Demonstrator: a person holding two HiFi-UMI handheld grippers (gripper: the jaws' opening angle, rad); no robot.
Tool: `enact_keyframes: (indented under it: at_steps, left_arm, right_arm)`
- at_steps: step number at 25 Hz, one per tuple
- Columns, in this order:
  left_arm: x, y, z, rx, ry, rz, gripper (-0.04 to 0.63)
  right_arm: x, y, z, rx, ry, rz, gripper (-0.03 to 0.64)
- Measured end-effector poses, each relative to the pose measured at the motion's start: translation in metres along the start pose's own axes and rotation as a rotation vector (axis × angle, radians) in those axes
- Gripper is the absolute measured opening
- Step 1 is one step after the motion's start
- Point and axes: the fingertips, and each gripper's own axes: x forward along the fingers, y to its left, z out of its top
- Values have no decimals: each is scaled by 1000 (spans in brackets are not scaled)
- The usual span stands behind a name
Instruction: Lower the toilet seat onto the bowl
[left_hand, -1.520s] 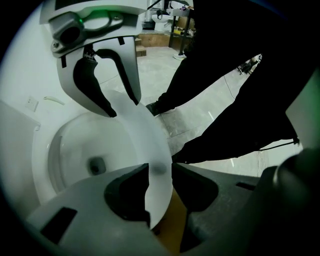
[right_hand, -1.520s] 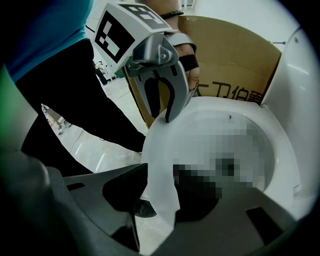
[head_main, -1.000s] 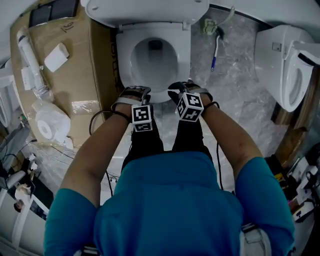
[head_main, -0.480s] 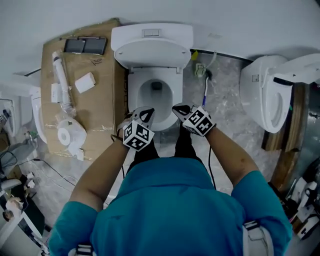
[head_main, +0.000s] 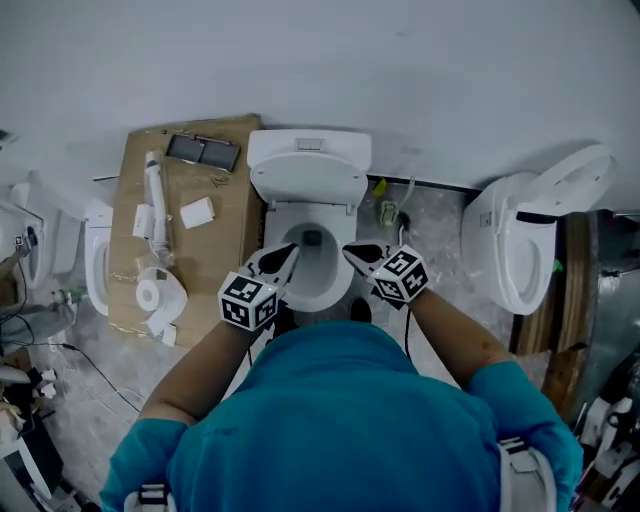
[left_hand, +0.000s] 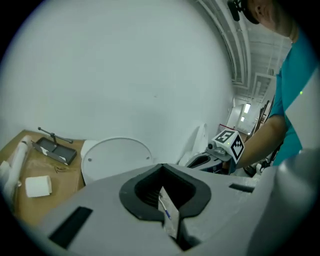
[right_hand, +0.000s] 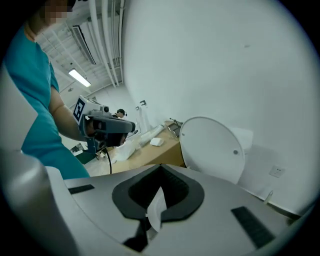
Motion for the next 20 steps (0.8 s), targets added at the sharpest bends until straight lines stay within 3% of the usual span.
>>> enact_keyframes:
  at_steps: [8,14,20]
  left_arm:
    - [-61,-20,91,34,-184,33,5]
    - [-105,-33,147,100,-271,28,5]
    - [-137,-42,196,120,-363,-4,5]
  right_arm:
    - [-61,21,93,-52,-143,-32,0]
    - [-105,38,157,-111,-263,-97,-1]
    - [-138,56,209,-143,-341,-138,0]
